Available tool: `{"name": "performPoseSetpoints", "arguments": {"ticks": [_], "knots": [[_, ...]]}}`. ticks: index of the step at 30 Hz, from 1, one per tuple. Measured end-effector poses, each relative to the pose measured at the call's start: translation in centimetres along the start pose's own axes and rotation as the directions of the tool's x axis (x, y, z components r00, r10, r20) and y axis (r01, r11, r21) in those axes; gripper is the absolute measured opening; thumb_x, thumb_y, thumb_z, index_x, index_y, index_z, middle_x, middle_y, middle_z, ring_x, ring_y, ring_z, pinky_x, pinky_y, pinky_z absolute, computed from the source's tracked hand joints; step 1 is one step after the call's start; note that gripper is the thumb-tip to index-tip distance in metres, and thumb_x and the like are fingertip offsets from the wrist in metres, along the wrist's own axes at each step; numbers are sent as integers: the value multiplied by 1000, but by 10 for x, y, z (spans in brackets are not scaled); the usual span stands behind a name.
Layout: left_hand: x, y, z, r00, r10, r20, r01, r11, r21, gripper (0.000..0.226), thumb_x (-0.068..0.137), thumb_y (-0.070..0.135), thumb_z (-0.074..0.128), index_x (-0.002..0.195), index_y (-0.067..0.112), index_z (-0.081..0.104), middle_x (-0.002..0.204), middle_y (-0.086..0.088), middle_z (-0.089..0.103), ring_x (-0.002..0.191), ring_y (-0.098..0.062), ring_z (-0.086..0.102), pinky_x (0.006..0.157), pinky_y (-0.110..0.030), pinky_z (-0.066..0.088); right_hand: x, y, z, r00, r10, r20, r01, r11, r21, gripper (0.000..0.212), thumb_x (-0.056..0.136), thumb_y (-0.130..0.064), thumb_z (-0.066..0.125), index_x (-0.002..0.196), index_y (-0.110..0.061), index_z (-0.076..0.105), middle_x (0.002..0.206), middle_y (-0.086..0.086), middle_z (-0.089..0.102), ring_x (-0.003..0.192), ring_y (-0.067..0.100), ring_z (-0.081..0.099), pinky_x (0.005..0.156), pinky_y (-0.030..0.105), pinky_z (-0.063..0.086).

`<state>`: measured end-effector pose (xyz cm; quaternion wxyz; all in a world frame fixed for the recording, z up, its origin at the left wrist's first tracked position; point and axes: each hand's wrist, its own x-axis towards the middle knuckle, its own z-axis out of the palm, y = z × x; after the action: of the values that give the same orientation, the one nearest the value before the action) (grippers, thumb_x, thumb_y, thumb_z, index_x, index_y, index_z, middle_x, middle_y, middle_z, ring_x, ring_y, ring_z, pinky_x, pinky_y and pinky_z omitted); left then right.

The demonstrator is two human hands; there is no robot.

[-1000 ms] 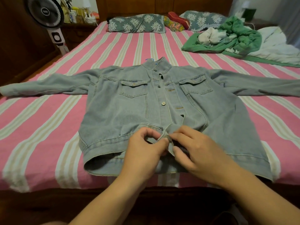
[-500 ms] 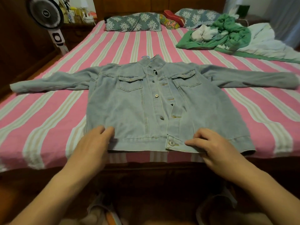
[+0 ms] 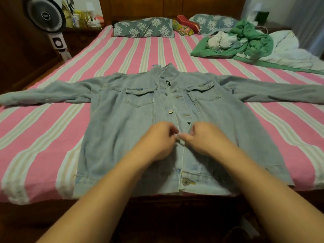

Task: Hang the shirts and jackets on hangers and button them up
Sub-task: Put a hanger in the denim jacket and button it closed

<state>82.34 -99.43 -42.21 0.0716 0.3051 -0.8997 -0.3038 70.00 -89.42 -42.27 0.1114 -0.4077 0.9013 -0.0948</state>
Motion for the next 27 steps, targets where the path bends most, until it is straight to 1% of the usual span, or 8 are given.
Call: {"name": "performPoseSetpoints", "arguments": {"ticks": [4,10,12,14,17,21,24,27], "knots": [[30,-12,23,991,-21,130,6,993,117,18,95,30,66,105,17,74,106,-8,74,101,-26,68,90,-38,55,23,3,16,984,89,152,-65,986,-156,67,80,-73,61,114,-15,64,117,13,68,106,33,63,81,36,50],[39,-21,29,990,-61,127,47,993,107,9,89,30,75,88,23,68,100,-5,73,97,-25,67,83,-34,54,23,7,14,986,122,115,-110,988,-112,19,82,-35,63,94,-20,63,111,13,68,100,34,63,76,32,46],[39,-24,33,992,-86,88,80,994,69,19,85,30,76,78,24,60,92,-2,70,91,-24,66,77,-33,53,24,10,12,977,171,126,-185,977,109,22,83,-30,64,70,-14,54,83,10,67,77,29,59,67,30,42],[33,-24,32,998,-60,30,59,998,32,16,84,26,75,79,23,60,85,3,68,88,-22,65,74,-33,52,23,12,9,966,200,164,-254,849,464,25,80,-24,64,59,-14,53,56,4,53,60,21,47,59,29,36],[19,-18,30,991,56,-123,-53,998,27,8,86,21,70,89,22,63,84,3,69,89,-19,64,73,-32,49,19,4,9,972,179,155,-235,657,717,25,85,-22,65,62,-19,55,59,5,43,59,18,39,59,33,29],[17,-14,25,985,-83,-149,49,975,-217,10,85,19,74,81,23,65,73,4,69,71,-12,62,65,-20,47,17,-6,14,986,84,144,-165,629,760,23,89,-22,72,69,-13,64,58,1,52,55,12,43,54,27,33],[21,-18,23,976,-218,-30,158,789,-593,10,86,5,76,80,13,72,66,-3,70,54,-13,60,62,-25,52,19,-2,15,986,105,128,-165,655,738,22,79,-9,72,67,-19,58,56,1,47,49,12,36,47,25,28],[18,-21,18,972,-229,50,195,669,-717,8,89,-2,72,85,6,73,67,-10,67,54,-16,57,56,-23,51,19,0,16,986,121,115,-165,600,783,18,81,-7,69,66,-16,63,57,-2,53,52,10,42,50,25,33]]}}
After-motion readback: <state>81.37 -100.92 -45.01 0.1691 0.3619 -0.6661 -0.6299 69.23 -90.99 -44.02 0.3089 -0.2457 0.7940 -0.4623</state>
